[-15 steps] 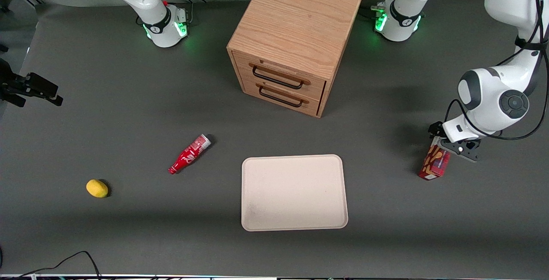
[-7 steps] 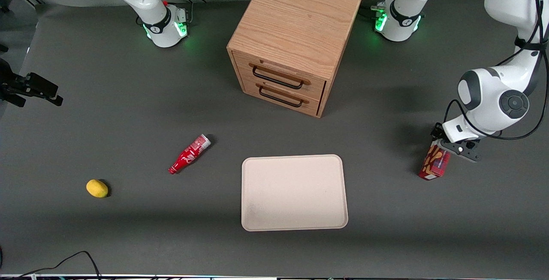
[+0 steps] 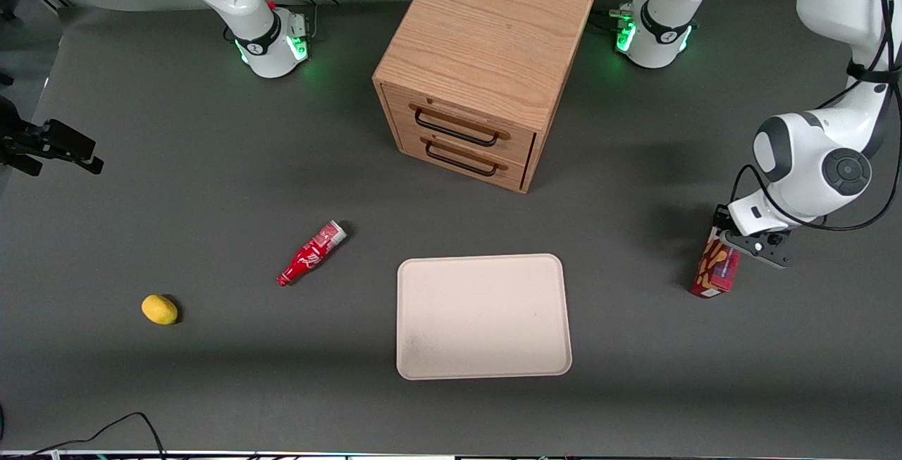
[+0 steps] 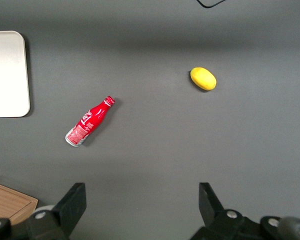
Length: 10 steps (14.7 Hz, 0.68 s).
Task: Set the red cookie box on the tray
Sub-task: 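Lift the gripped cookie box up off the table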
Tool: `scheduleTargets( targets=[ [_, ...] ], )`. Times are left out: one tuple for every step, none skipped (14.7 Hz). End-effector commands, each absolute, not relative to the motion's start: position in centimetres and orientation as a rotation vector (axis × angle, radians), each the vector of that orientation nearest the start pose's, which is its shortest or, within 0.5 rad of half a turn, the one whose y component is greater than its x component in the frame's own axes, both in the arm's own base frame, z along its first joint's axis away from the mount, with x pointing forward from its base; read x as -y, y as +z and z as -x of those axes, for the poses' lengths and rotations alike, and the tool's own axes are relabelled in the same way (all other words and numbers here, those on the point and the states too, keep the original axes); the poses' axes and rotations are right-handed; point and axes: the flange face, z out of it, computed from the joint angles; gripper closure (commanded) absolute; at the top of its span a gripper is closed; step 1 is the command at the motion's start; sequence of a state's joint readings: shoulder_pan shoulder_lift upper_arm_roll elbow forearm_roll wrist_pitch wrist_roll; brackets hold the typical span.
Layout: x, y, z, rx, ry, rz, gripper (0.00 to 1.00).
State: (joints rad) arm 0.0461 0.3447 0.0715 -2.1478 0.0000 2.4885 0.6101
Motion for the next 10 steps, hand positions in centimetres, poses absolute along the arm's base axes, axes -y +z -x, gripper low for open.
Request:
scheduleTargets(
  targets=[
    [-6.6,28.5,-59.3,-0.776,0.059,3.072,1.00],
    [-6.6,30.8,-60.3,-0.774,0.083,3.089,1.00],
    [-6.5,33.2,-61.3,-0.774,0.113,3.109,1.00],
    [-6.5,36.0,-62.3,-0.773,0.144,3.128,1.00],
    [-6.3,38.6,-62.9,-0.763,0.171,3.147,1.00],
    [-6.1,41.4,-63.4,-0.723,0.195,3.174,1.00],
    [-5.8,44.2,-63.6,-0.669,0.238,3.192,1.00],
    [-5.3,46.6,-63.7,-0.605,0.280,3.206,1.00],
    [-4.1,48.7,-63.5,-0.548,0.313,3.217,1.00],
    [-2.0,50.6,-63.4,-0.482,0.338,3.227,1.00]
  ],
)
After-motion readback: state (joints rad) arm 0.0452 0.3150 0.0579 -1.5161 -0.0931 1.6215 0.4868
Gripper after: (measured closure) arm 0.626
